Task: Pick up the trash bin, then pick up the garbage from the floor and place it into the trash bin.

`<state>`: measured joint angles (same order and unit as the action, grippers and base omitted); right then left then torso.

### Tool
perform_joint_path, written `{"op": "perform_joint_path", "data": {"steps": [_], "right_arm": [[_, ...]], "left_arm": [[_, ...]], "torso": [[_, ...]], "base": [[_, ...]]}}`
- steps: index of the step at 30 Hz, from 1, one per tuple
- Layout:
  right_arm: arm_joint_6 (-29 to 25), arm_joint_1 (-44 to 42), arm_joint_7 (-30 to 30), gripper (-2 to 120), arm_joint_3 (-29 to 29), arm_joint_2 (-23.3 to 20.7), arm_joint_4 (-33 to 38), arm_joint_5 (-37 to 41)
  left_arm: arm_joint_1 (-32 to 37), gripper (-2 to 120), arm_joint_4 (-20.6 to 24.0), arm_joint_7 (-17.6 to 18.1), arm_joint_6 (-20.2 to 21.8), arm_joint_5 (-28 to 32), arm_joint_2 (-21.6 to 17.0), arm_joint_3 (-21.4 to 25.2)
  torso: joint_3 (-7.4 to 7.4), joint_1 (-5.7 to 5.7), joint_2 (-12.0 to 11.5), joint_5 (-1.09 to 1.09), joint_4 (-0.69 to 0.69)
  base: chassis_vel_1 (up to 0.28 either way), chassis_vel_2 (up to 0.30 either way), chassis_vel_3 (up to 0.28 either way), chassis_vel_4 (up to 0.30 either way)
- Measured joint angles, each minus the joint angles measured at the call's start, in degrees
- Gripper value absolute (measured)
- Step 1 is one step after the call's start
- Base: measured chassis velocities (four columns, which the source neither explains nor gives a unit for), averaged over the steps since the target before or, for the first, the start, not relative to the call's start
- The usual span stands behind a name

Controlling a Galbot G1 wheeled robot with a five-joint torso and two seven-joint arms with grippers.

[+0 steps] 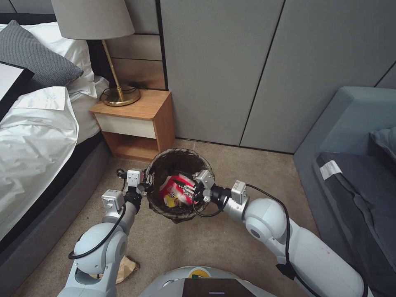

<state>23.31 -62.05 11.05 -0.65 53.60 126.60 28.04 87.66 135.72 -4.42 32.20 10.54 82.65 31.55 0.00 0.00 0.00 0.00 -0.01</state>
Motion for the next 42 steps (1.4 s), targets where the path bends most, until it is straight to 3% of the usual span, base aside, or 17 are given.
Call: {"op": "perform_joint_path", "data": {"steps": [2,7,13,19,23,26,27,28,30,31,33,42], "right_arm": [[0.05,-0.59,0.0,58,0.58,-0.35,0.61,-0.07],[0.06,-0.98,-0.08,71,1.21,-0.49,1.24,-0.14],[-0.36,-3.25,-0.14,95,4.73,-0.42,3.43,-0.32],[-4.81,-8.86,0.41,100,12.92,0.2,5.44,-5.86],[-6.21,-10.14,0.13,100,14.57,1.04,5.45,-8.48],[-11.51,-15.33,0.23,100,20.81,5.53,4.94,-16.59],[-13.33,-17.45,0.03,100,22.7,7.79,4.53,-18.67],[-13.33,-17.45,0.03,100,22.7,7.79,4.53,-18.67],[-18.06,-21.84,-0.16,100,26.9,13.9,3.36,-22.39],[-18.06,-21.84,-0.16,100,26.9,13.9,3.36,-22.39],[-21.18,-25.87,-0.14,100,30.29,18.71,2.61,-23.47],[-28.98,-35.22,0.87,100,39.06,25.6,0.8,-23.73]], "left_arm": [[-0.03,7,-0.01,-0.01,-0.03,-0.17,0.02,-0.06],[0.05,7,0.01,-0.01,-0.03,-0.36,0.01,-0.07],[0.38,7,0.29,-0.05,0.18,-0.57,-0.09,0.12],[0.67,7,0.41,-0.35,0.52,-0.54,-0.18,0.47],[0.74,7,0.41,-0.45,0.51,-0.5,-0.18,0.56],[0.91,7,0.34,-0.68,0.47,-0.33,-0.17,0.89],[0.91,7,0.35,-0.79,0.47,-0.19,-0.27,1.08],[0.91,7,0.35,-0.79,0.47,-0.19,-0.27,1.08],[0.8,7,0.42,-0.9,0.73,0.32,-0.4,1.52],[0.8,7,0.42,-0.9,0.73,0.32,-0.4,1.52],[0.77,7,0.49,-0.89,0.85,0.44,-0.42,1.82],[1.41,7,0.53,-1.02,0.75,-0.26,-0.55,1.84]], "torso": [[0.0,0.0,0.0,0.0,0.0],[0.0,0.0,0.0,0.01,0.02],[0.0,0.0,0.0,0.01,0.01],[0.0,0.0,0.0,0.0,0.01],[0.0,0.0,0.0,0.0,0.01],[-0.01,0.0,0.0,-0.03,0.05],[-0.01,0.0,0.0,0.01,-0.02],[-0.01,0.0,0.0,0.01,-0.02],[-0.01,0.0,0.0,0.0,-0.01],[-0.01,0.0,0.0,0.0,-0.01],[-0.01,0.0,0.0,0.01,0.0],[-0.01,0.0,0.0,0.0,0.01]], "base": [[0.0,0.0,0.0,0.0],[0.0,0.0,0.0,0.0],[0.0,0.0,0.0,0.0],[0.0,0.0,0.0,0.0],[0.0,0.0,0.0,0.0],[0.0,0.0,0.0,0.0],[0.0,0.0,0.0,0.0],[0.0,0.0,0.0,0.0],[0.0,0.0,0.0,0.0],[0.0,0.0,0.0,0.0],[0.0,0.0,0.0,0.0],[0.027,0.024,0.025,0.021]]}}
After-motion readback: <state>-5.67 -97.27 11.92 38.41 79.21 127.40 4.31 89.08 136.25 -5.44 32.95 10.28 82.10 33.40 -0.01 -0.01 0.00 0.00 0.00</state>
